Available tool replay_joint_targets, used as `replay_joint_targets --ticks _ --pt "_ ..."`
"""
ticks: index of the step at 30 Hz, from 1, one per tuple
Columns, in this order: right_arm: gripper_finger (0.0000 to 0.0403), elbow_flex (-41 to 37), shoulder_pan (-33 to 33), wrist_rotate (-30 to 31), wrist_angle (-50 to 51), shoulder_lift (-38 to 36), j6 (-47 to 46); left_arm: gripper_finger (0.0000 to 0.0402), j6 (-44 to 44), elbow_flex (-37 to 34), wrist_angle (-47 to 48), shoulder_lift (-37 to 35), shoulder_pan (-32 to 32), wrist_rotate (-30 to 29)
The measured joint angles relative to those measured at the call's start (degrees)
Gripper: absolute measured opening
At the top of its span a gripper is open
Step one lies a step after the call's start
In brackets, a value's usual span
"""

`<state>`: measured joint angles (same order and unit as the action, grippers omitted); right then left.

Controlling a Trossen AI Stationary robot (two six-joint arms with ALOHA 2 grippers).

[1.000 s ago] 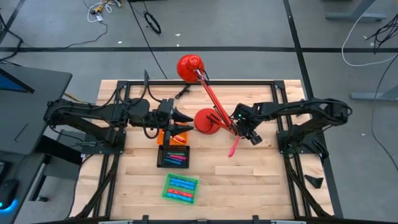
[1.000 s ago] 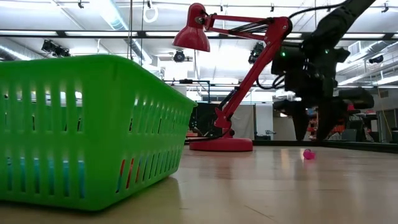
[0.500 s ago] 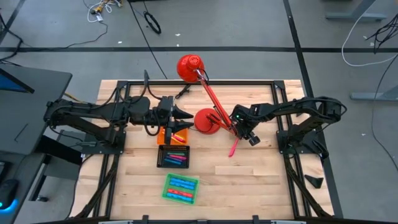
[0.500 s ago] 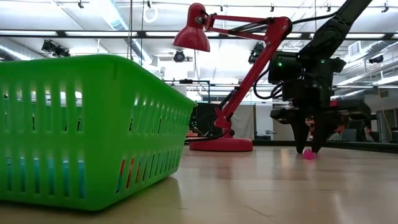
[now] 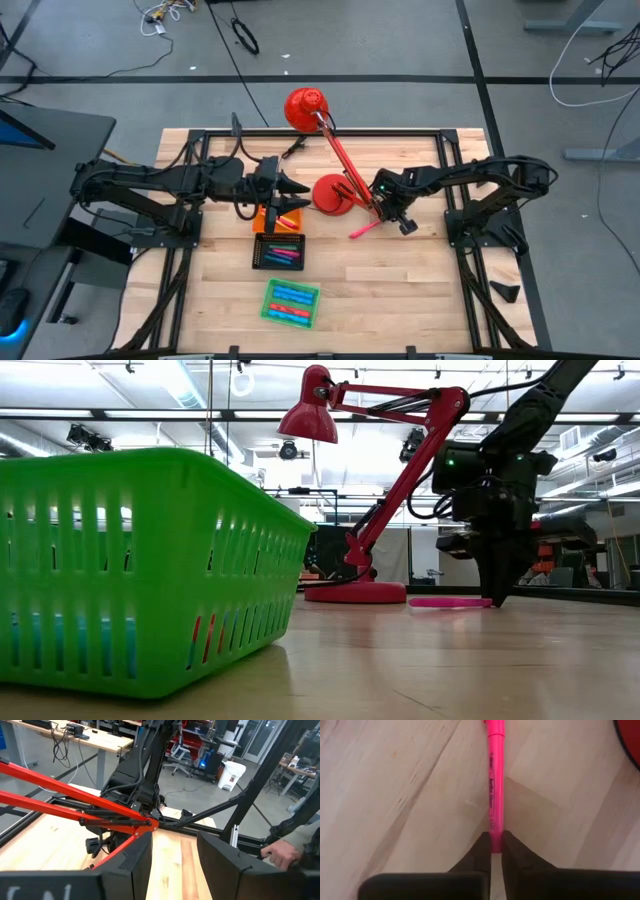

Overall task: Pick & Place Markers
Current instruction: Put the pink pen into the orange bin

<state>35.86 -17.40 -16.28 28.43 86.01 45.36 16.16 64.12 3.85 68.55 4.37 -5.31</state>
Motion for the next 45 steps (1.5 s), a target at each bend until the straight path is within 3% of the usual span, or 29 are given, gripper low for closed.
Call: replay_joint_targets --ticks 16,23,35,45 --pt "0.0006 3.11 0.02 6.22 25.97 -15.53 -16.38 0.0163 -0.4 0.0 -0.12 0.0 -1.72 0.4" --pt "0.0006 14.48 -0.01 11.07 41.03 -16.79 -24.86 0.0163 -1.76 0.0 -0.16 0.0 -1.72 0.43" --pt "0.0003 37.14 -0.04 18.37 57.77 -16.85 -42.26 0.0163 -1.88 0.0 -0.19 0.0 -1.96 0.43" --pt "0.0003 52.21 -0.03 19.9 59.85 -16.89 -51.34 0.0163 -1.9 0.0 -0.19 0.0 -1.96 0.43"
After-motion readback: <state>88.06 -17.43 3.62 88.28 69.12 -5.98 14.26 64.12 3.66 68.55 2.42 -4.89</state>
